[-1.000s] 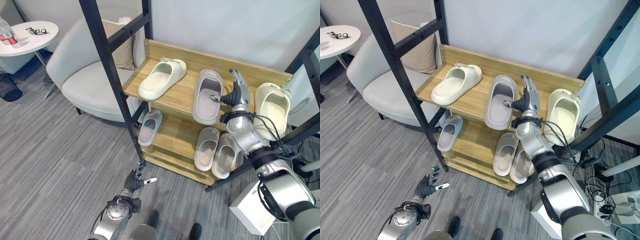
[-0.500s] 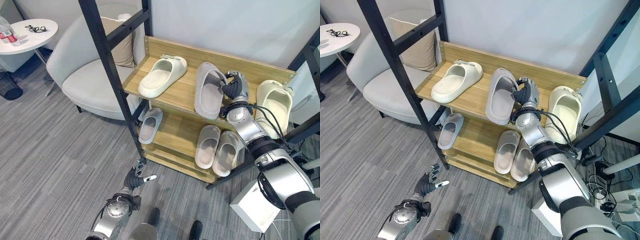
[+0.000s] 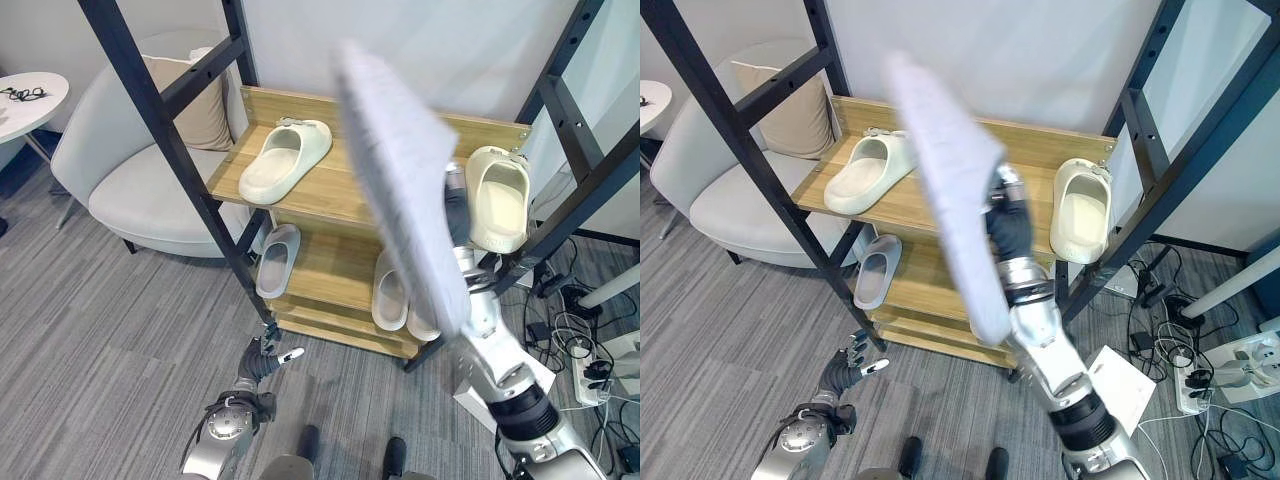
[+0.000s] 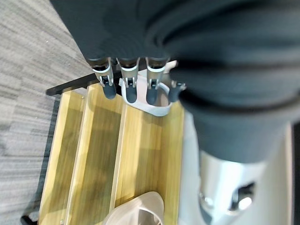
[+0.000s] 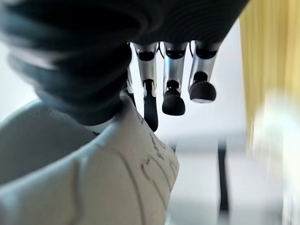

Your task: Arrange the slippers neatly on the shoe rack.

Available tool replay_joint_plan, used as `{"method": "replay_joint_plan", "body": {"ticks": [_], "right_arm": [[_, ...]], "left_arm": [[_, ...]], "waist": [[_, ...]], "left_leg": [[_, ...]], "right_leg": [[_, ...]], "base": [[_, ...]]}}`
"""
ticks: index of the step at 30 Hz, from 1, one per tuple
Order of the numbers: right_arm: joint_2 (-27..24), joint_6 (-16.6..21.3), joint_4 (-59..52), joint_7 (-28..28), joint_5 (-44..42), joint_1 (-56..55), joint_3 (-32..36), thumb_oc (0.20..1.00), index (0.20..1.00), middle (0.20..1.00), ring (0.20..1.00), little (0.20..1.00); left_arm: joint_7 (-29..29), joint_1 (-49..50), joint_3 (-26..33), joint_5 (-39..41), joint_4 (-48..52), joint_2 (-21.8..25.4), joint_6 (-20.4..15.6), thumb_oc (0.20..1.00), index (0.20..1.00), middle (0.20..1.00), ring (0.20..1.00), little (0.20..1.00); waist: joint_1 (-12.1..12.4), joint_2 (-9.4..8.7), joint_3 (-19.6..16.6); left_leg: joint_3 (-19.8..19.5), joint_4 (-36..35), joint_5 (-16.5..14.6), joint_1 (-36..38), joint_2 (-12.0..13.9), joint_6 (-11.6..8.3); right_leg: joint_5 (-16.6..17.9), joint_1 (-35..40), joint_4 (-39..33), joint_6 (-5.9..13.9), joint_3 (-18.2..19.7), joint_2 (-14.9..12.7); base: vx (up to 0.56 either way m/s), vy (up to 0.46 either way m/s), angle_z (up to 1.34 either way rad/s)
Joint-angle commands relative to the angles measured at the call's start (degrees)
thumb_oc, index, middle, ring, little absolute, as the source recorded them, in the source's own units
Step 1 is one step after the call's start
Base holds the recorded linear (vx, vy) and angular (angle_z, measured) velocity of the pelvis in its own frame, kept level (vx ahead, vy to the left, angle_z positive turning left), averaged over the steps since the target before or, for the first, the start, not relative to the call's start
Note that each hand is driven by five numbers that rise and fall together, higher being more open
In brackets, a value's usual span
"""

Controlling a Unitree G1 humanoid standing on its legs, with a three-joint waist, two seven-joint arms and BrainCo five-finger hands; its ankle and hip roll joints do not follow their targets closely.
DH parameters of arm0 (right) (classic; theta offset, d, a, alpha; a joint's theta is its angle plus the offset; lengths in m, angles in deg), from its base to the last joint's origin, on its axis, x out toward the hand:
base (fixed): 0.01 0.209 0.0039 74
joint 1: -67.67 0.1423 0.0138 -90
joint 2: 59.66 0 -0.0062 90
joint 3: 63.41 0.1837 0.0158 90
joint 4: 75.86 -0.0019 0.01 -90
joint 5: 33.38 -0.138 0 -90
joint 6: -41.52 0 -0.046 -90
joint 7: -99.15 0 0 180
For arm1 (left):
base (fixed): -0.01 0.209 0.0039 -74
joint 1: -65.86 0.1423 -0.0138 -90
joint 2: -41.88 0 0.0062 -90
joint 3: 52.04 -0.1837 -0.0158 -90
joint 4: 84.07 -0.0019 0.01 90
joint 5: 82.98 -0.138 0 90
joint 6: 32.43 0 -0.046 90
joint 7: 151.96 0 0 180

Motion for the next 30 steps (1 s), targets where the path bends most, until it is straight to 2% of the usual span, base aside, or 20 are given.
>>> {"method": "replay_joint_plan", "body": {"ticks": [1,4,7,8,9,11,12,13,14,15,17,18,20,24,30], "right_arm": [[-0.34,-0.19,0.97,-9.93,-8.39,3.29,-1.18,0.200,0.200,0.200,0.200,0.200],[-1.50,-1.79,4.31,-12.44,-5.98,1.15,-4.09,0.200,0.200,0.200,0.200,0.200],[-5.30,-1.59,11.76,-8.98,10.49,-5.44,-0.80,0.200,0.200,0.200,0.200,0.200],[-5.29,-1.58,11.78,-8.97,10.50,-5.43,-0.80,0.200,0.200,0.200,0.200,0.200],[-5.67,-1.72,11.68,-7.89,15.10,-6.60,-0.35,0.200,0.200,0.200,0.200,0.200],[-6.74,-3.06,16.66,1.56,33.15,-4.76,1.79,0.200,0.200,0.200,0.200,0.200],[-6.57,-4.44,23.73,13.44,47.68,-1.55,4.03,0.200,0.200,0.200,0.200,0.200],[-6.56,-4.40,23.78,13.46,47.69,-1.51,4.03,0.200,0.200,0.200,0.200,0.200],[-7.06,-5.28,26.16,18.28,54.86,2.13,5.17,0.200,0.200,0.200,0.200,0.200],[-6.95,-6.17,27.92,19.61,56.69,3.25,5.25,0.200,0.200,0.200,0.200,0.200],[-7.96,-9.05,30.57,24.20,61.59,7.11,7.07,0.200,0.200,0.200,0.200,0.200],[-8.63,-11.34,34.76,26.72,65.67,11.84,7.09,0.200,0.200,0.200,0.200,0.200],[-10.58,-13.27,38.31,28.08,67.66,17.55,6.58,0.200,0.200,0.200,0.200,0.200],[-18.64,-19.53,51.38,30.15,68.53,33.54,4.57,0.200,0.200,0.200,0.200,0.200],[-22.39,-22.16,61.51,31.73,66.01,42.26,2.63,0.200,0.200,0.200,0.200,0.200]], "left_arm": [[1.15,-1.77,0.29,-1.20,1.06,1.66,-2.45,1.000,1.000,1.000,1.000,1.000],[1.03,-2.02,1.09,-1.18,-0.49,1.32,-3.24,1.000,1.000,1.000,1.000,1.000],[-1.14,-2.81,3.56,-1.18,-2.76,1.31,-4.31,1.000,1.000,1.000,1.000,1.000],[-1.14,-2.83,3.55,-1.18,-2.77,1.31,-4.31,1.000,1.000,1.000,1.000,1.000],[-2.24,-4.47,3.52,-1.52,-4.64,1.09,-4.71,1.000,1.000,1.000,1.000,1.000],[-6.62,-9.32,2.49,-0.75,-6.57,-0.57,-5.02,1.000,1.000,1.000,1.000,1.000],[-14.40,-11.38,1.30,-13.10,-4.07,2.01,-5.40,1.000,1.000,1.000,1.000,1.000],[-14.41,-11.40,1.30,-13.12,-4.06,2.01,-5.37,1.000,1.000,1.000,1.000,1.000],[-12.75,-11.04,-0.23,-8.57,-2.99,1.62,-6.99,1.000,1.000,1.000,1.000,1.000],[-12.64,-11.36,-0.94,-8.35,-2.86,1.29,-7.44,1.000,1.000,1.000,1.000,1.000],[-12.71,-12.89,-2.19,-8.80,-0.60,1.97,-7.84,1.000,1.000,1.000,1.000,1.000],[-11.72,-12.62,-3.36,-8.78,1.41,2.83,-8.55,1.000,1.000,1.000,1.000,1.000],[-10.65,-13.00,-4.60,-7.07,1.66,3.20,-9.29,1.000,1.000,1.000,1.000,1.000],[-6.46,-15.19,-9.17,0.61,4.93,3.77,-10.77,1.000,1.000,1.000,1.000,1.000],[-6.08,-18.67,-11.05,1.68,8.23,4.47,-11.17,1.000,1.000,1.000,1.000,1.000]], "waist": [[1.72,-0.17,-0.77],[2.06,-0.12,-0.48],[2.47,-0.02,1.04],[2.36,-0.03,0.98],[1.96,-0.14,1.71],[1.79,-0.07,4.99],[3.07,1.24,9.20],[2.80,1.20,8.93],[3.48,2.04,11.13],[3.19,2.41,11.23],[3.25,3.18,11.26],[4.10,3.87,11.07],[4.79,4.14,11.37],[6.13,4.53,13.27],[6.67,4.99,14.48]], "left_leg": [[1.76,0.21,-10.88,5.16,-2.45,3.13],[0.39,0.21,-10.62,5.05,-2.45,2.80],[-2.18,0.21,-9.93,4.14,-2.43,2.60],[-2.29,0.21,-9.86,4.03,-2.46,2.62],[-2.57,0.21,-9.51,3.49,-2.40,2.56],[-2.86,5.45,-10.54,-1.34,-2.80,2.70],[-4.02,15.12,-12.46,-9.27,-4.35,3.10],[-4.27,15.24,-12.32,-9.73,-4.49,3.14],[-4.98,19.37,-13.28,-13.24,-5.24,3.23],[-5.58,20.93,-13.45,-15.33,-5.94,3.20],[-5.90,25.37,-14.91,-20.28,-6.67,3.64],[-5.68,29.21,-16.31,-24.12,-7.11,4.11],[-5.26,32.06,-17.32,-27.15,-7.38,4.29],[-5.60,35.85,-17.92,-35.68,-8.79,4.45],[-5.99,36.65,-18.03,-40.30,-9.08,4.15]], "right_leg": [[-10.05,8.04,0.04,1.40,-1.39,-0.56],[-10.36,8.39,0.86,1.18,-2.91,-0.70],[-11.92,7.06,4.63,1.20,-5.86,-1.29],[-11.86,7.03,4.56,1.21,-5.97,-1.30],[-12.26,6.03,5.85,1.27,-6.23,-1.50],[-13.67,1.44,11.25,0.84,-6.10,-2.61],[-15.25,-4.09,17.73,0.02,-6.51,-4.36],[-15.20,-4.38,17.76,0.05,-6.77,-4.47],[-16.67,-7.31,21.81,-0.47,-6.91,-5.16],[-17.23,-9.30,23.79,-0.63,-7.01,-5.62],[-18.89,-14.25,29.05,-1.03,-6.10,-6.74],[-20.58,-17.81,32.66,-1.44,-5.29,-7.51],[-21.48,-20.89,35.47,-1.62,-4.49,-8.15],[-22.57,-28.98,40.03,-1.67,-4.22,-9.96],[-22.83,-33.18,40.76,-1.61,-4.78,-10.39]], "base": [[-0.03,-0.022,0.23],[-0.03,-0.004,0.27],[-0.05,-0.004,0.42],[-0.07,-0.003,0.35],[-0.12,-0.003,0.25],[-0.33,0.016,0.19],[-0.36,0.041,0.18],[-0.36,0.050,0.21],[-0.14,0.037,0.32],[-0.17,0.071,0.45],[-0.05,0.112,0.68],[0.01,0.123,0.46],[0.02,0.108,0.05],[0.07,0.092,0.14],[0.07,0.017,0.18]]}}
